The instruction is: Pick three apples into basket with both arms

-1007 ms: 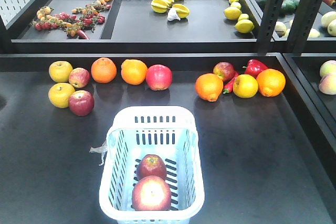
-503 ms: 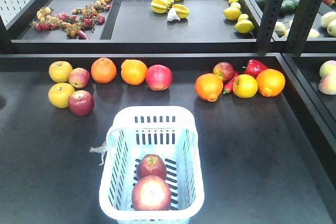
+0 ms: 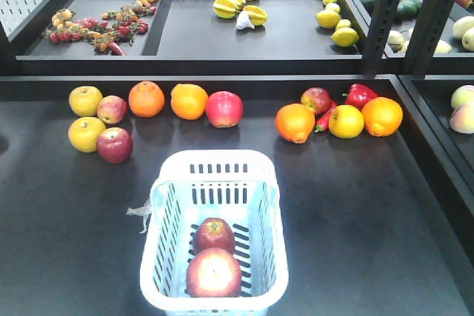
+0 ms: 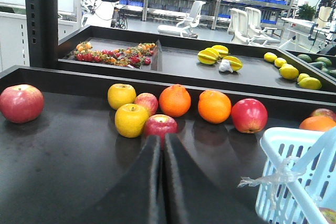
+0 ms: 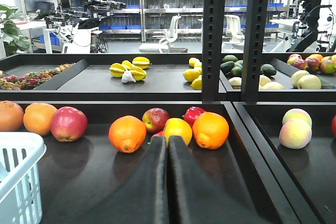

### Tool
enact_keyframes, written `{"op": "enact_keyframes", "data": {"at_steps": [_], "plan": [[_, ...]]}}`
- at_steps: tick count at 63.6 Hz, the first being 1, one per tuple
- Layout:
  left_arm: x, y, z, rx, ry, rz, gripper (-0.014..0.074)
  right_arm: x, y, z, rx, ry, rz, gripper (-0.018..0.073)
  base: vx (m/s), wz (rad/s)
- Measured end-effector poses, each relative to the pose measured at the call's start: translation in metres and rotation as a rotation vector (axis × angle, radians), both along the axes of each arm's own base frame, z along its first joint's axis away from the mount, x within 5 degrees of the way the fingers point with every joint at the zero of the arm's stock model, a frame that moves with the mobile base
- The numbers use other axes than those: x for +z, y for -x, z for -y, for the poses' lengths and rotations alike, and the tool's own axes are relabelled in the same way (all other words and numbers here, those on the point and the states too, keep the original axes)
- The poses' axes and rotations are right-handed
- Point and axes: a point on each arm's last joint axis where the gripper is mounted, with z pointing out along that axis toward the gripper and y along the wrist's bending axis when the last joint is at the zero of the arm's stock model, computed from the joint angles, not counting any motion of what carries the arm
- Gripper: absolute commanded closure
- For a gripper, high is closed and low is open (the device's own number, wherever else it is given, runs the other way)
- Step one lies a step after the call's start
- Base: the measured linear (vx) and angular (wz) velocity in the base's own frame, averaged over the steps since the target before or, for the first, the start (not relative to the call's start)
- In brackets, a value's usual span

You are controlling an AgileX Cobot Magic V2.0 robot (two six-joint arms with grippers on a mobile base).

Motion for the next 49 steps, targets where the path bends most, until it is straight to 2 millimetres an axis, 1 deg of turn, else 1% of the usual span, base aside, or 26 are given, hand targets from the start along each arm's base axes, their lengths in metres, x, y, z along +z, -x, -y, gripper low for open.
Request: {"op": "enact_keyframes", "data": {"at_steps": [49], "plan": [[0.0000,0.0000,0.0000,0.000,0.000,0.000,0.0603,0.0000,0.0000,0.0000,0.000,-0.001,0.000,0.0568,0.00,0.00]]}}
